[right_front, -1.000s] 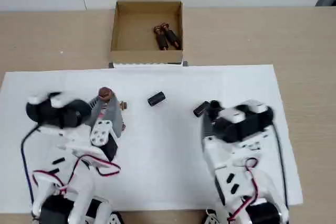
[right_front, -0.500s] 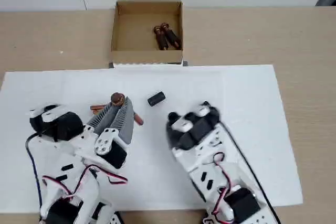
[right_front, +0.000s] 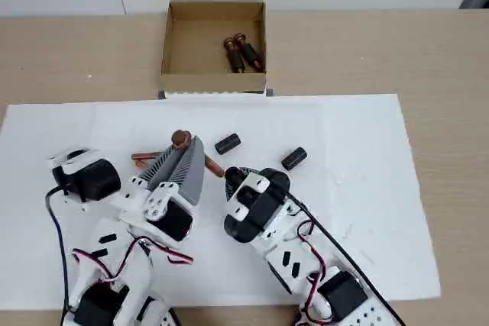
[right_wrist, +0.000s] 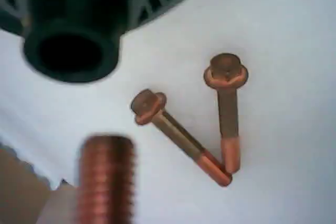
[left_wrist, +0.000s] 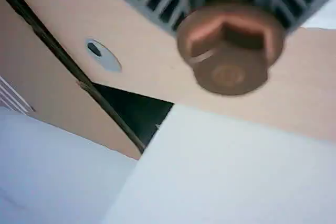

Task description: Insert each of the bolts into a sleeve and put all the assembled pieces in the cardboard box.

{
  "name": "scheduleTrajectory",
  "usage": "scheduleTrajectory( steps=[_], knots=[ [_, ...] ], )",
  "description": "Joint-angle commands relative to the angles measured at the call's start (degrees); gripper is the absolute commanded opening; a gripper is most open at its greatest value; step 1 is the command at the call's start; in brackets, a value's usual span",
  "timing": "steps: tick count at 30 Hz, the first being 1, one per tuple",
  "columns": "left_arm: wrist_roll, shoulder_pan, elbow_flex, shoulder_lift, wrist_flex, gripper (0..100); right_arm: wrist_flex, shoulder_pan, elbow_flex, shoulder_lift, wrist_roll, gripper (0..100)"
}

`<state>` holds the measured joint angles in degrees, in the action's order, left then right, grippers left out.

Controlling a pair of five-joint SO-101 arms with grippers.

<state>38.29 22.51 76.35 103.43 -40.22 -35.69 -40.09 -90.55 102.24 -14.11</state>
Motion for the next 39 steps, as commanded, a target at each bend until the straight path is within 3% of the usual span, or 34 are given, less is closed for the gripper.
scheduleTrajectory(
  steps=[1,16,34,39],
  knots=[
    [0.09,2.2,-0.22,0.53,1.85,0,1.71,-1.27,0.88,0.31,-1.85,0.3],
    [-4.57,1.93,2.51,0.62,4.48,0,3.38,-2.33,0.88,0.4,-2.55,0.3],
    [-4.31,2.29,4.7,0.62,4.48,0,3.74,0.31,2.11,0.4,-2.46,0.3],
    [-4.66,1.93,6.9,0.62,9.41,0,3.74,0.31,2.11,0.4,-2.46,0.3]
  ],
)
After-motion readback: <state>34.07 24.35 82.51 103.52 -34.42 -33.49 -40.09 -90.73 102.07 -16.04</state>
